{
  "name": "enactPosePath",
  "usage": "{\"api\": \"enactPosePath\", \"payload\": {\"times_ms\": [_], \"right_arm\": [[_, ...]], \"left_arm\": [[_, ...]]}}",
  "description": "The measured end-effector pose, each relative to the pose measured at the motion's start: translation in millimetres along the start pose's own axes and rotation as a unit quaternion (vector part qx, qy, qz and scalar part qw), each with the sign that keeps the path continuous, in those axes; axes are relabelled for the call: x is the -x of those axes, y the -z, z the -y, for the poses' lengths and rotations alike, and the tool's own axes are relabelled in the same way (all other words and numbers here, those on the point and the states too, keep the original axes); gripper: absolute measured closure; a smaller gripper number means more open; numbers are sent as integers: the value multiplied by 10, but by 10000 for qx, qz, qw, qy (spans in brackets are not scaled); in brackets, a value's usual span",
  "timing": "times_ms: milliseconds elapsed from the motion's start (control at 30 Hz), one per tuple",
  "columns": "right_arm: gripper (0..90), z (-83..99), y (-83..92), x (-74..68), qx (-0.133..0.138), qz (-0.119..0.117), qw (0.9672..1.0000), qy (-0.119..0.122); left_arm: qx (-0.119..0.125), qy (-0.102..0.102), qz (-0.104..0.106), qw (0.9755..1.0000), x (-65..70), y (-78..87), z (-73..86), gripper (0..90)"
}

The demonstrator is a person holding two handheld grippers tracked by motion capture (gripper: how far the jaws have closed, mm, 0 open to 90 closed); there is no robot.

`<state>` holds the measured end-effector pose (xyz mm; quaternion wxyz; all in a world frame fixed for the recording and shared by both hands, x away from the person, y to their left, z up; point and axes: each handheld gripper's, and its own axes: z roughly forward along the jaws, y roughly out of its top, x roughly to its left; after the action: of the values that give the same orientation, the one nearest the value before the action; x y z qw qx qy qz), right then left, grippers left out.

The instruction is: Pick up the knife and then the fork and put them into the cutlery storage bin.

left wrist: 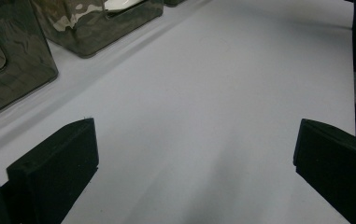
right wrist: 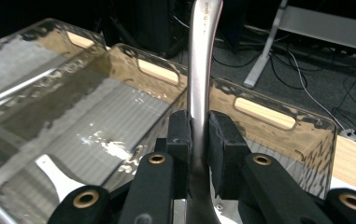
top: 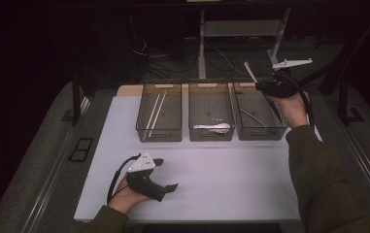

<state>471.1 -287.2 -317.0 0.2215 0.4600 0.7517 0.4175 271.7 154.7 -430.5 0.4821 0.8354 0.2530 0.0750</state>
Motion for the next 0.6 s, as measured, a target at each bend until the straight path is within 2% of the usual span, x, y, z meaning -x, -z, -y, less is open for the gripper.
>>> {"api": "enactPosePath", "payload": {"times_ms": [200,400,600], "right_arm": [[793,62,-122,106,14,99,9999,-53],[793,122,-215,130,-84,193,9998,-57],[793,193,-257,149,-191,218,9996,73]], "left_arm": [[55,48,3,10000,-8,2,5,0],[59,52,0,10000,-5,6,5,0],[27,34,5,10000,-6,2,5,0]]}}
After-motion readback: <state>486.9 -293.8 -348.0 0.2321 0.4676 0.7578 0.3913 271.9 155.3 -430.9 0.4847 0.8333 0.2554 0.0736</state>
